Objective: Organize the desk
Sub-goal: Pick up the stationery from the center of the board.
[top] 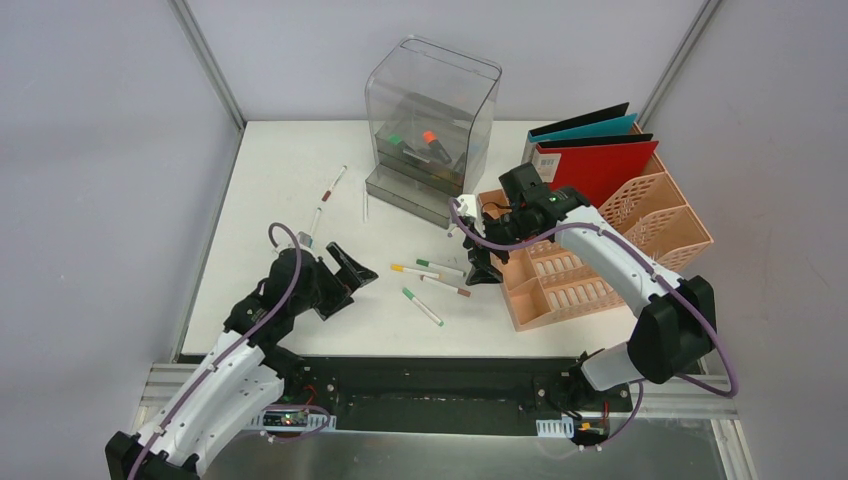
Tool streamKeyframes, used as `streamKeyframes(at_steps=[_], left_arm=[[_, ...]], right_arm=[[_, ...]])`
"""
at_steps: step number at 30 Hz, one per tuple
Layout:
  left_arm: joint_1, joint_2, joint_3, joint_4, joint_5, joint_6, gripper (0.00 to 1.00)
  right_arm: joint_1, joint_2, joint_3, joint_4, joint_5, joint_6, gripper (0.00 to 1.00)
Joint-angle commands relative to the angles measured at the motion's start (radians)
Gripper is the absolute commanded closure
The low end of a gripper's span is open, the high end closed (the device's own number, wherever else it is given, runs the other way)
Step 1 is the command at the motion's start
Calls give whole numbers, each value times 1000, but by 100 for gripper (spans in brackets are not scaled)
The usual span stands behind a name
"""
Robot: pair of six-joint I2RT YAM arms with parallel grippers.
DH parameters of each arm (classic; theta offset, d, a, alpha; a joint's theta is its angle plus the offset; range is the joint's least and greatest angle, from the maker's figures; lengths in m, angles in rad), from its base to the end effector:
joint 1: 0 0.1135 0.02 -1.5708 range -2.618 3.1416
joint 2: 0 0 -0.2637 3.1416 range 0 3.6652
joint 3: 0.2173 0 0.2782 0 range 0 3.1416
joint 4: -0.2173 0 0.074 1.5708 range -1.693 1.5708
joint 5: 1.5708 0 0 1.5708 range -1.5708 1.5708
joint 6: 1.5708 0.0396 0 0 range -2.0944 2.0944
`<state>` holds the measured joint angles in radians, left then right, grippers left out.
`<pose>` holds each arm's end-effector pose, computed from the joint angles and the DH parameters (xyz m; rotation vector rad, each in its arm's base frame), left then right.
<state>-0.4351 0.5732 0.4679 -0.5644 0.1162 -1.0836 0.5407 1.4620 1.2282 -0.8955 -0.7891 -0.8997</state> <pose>0.1466 -0.0732 0.2173 -0.7037 2.3065 -0.9044 0.2539 0.1852 0.2789 -1.7752 1.6786 0.8992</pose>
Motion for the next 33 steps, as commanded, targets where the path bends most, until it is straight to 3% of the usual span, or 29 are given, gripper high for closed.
streamKeyframes(at_steps=[1, 33], left_arm=[[-46, 21, 59, -4, -66, -10, 1], [-335, 346, 86, 150, -266, -144, 5]], right_arm=[[-4, -6, 24, -5, -11, -27, 7], [-4, -7, 28, -15, -19, -34, 6]])
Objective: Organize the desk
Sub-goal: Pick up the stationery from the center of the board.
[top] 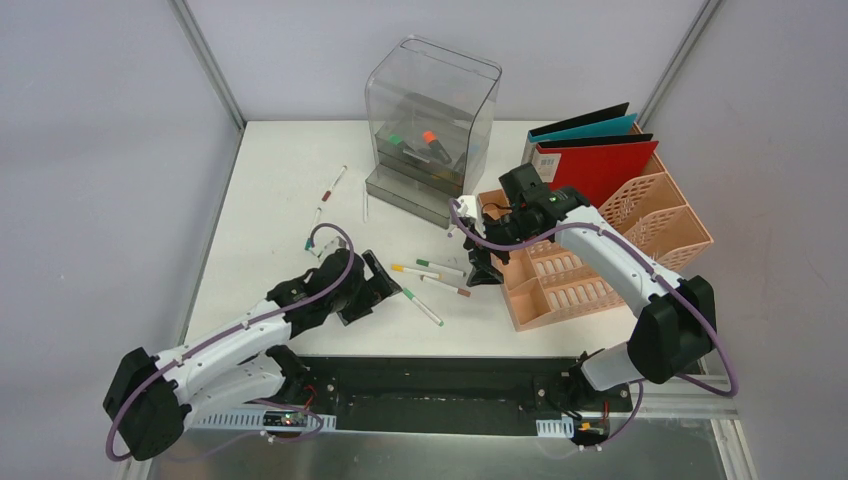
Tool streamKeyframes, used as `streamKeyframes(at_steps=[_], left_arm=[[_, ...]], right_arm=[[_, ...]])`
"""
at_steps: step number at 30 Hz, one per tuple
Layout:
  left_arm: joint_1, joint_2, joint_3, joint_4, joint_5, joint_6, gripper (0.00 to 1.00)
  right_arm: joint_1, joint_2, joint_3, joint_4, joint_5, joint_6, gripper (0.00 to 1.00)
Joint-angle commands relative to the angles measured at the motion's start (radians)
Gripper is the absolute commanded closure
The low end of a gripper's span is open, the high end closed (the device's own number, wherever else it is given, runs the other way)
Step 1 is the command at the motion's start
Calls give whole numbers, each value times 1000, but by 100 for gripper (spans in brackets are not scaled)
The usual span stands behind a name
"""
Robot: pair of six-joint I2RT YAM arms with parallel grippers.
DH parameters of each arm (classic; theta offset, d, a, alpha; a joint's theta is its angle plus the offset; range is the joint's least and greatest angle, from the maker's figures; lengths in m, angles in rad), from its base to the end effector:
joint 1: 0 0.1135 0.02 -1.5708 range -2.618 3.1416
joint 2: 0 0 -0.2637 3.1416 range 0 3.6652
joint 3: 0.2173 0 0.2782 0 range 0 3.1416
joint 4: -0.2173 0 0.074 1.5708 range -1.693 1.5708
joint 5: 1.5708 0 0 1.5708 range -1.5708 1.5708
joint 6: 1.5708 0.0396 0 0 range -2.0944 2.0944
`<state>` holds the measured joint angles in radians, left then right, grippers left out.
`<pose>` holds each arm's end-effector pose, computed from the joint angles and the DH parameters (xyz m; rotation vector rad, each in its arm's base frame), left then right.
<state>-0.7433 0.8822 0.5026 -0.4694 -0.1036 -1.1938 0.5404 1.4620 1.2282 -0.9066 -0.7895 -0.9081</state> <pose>0.1514 -0.1336 0.1870 -0.6200 2.4817 -0.7203 0.2531 0.1846 0.2785 -1.7828 1.6801 0.9018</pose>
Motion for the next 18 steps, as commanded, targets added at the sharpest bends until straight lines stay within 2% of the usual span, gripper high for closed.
streamKeyframes(at_steps=[1, 18], left_arm=[[-32, 52, 57, 56, -48, -34, 5], [-139, 216, 161, 53, -126, -31, 7]], right_arm=[[-3, -8, 28, -4, -19, -26, 6], [-3, -9, 31, -13, -20, -34, 6]])
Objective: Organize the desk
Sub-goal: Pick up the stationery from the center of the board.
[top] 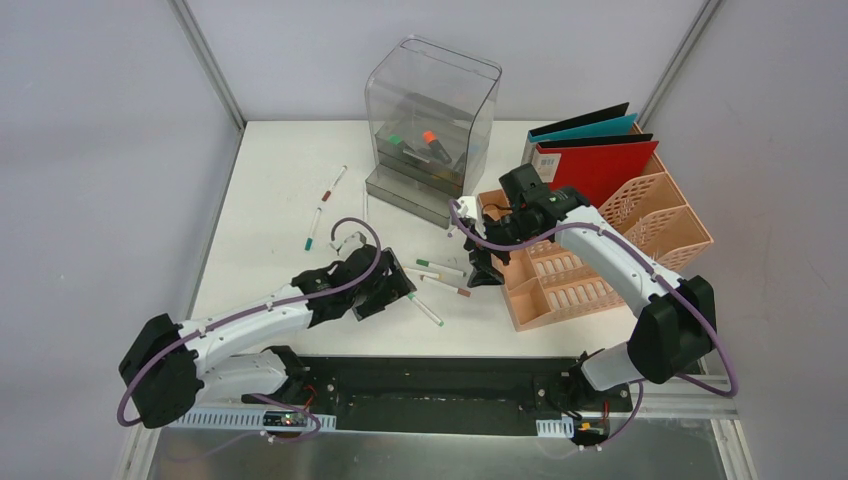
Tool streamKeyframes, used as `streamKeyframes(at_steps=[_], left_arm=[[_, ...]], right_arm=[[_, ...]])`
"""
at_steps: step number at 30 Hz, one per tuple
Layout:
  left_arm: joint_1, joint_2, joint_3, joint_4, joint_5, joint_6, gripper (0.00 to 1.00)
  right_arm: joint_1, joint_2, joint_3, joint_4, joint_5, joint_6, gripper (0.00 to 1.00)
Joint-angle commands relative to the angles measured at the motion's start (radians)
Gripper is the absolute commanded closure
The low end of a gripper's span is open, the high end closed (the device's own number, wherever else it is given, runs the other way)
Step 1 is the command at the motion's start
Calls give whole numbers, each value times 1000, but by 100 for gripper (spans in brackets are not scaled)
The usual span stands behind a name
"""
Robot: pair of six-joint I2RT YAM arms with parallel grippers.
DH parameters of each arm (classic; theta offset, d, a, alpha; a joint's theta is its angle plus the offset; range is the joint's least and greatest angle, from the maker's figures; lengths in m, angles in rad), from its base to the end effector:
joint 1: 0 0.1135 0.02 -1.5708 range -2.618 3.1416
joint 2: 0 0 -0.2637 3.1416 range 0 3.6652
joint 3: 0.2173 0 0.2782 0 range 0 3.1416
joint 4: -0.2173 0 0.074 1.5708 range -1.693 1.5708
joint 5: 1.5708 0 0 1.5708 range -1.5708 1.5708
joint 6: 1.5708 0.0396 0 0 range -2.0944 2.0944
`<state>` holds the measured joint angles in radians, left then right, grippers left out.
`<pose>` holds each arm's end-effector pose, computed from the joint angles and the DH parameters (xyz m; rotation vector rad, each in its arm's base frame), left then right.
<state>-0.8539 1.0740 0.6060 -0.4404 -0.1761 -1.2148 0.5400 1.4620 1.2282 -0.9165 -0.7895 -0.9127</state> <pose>0.1585 -0.1713 0.1872 -0.5405 2.5261 -0.6467 0.2524 0.1841 0.2780 -1.7875 1.6846 0.9049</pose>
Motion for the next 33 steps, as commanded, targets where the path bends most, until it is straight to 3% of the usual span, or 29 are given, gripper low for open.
streamKeyframes(at_steps=[1, 15, 33], left_arm=[[-33, 33, 64, 22, -61, -9, 7], [-116, 171, 161, -32, -120, -2, 7], [-173, 207, 166, -34, -139, -12, 9]], right_arm=[[-2, -8, 31, -4, -20, -30, 6], [-2, -5, 34, -12, -22, -37, 5], [-1, -11, 35, -14, -27, -37, 5]])
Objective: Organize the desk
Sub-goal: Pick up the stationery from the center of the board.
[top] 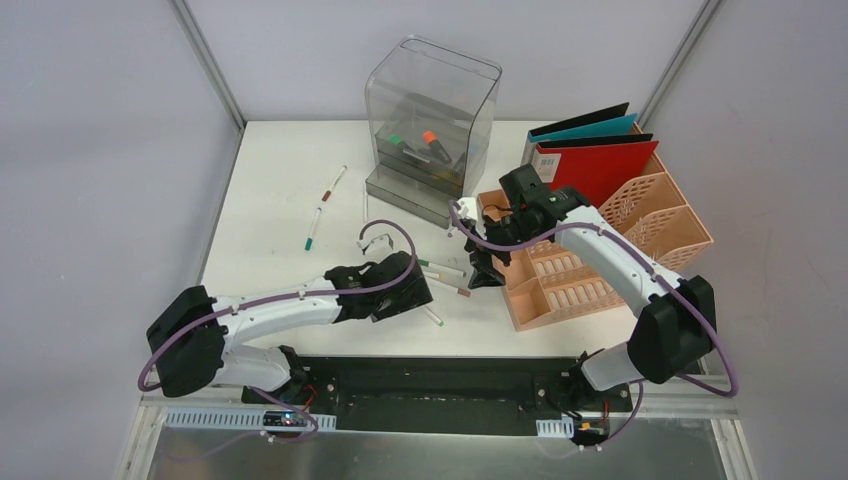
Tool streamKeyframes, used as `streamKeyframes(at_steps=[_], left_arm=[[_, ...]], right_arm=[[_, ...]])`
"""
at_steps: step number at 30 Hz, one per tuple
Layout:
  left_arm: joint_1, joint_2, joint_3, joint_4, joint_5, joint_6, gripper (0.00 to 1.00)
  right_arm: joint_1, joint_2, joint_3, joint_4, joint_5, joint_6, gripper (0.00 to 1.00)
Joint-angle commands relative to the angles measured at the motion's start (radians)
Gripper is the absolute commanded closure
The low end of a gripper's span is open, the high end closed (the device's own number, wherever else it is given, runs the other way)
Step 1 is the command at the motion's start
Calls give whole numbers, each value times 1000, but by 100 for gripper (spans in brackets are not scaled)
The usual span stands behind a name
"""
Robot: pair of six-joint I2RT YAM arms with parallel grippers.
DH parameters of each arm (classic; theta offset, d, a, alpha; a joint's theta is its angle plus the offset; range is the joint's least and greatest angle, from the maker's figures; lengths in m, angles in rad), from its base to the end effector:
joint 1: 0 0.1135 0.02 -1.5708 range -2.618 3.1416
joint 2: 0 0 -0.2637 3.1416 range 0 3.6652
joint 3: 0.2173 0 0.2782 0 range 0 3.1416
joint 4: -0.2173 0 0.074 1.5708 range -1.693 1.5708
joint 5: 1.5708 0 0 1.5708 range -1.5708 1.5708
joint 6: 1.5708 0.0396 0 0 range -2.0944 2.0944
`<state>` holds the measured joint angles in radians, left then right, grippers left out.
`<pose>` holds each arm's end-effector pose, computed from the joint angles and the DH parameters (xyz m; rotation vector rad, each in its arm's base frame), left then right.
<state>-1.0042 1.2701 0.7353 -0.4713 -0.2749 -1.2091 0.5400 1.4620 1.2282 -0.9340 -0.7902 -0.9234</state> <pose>0.1519 -0.2188 0.1838 -0.3700 2.5777 -0.5139 0.2510 0.1832 0.2773 -1.7981 1.6890 0.9106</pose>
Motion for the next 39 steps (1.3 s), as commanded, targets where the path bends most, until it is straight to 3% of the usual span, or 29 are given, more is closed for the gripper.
streamKeyframes(at_steps=[1, 14, 24, 32, 39], left_arm=[[-28, 17, 38, -3, -45, -27, 9], [-77, 237, 208, -96, -93, -99, 11], [-86, 327, 258, -200, -72, -211, 37], [-85, 493, 432, -399, -95, -166, 44], [-85, 575, 487, -463, -80, -140, 65]], right_arm=[[-2, -13, 35, 4, -26, -26, 5], [-1, -9, 40, -6, -28, -32, 4], [-2, -18, 38, -3, -27, -32, 3], [-1, -24, 36, -2, -26, -31, 3], [-1, -24, 38, -3, -27, -32, 3]])
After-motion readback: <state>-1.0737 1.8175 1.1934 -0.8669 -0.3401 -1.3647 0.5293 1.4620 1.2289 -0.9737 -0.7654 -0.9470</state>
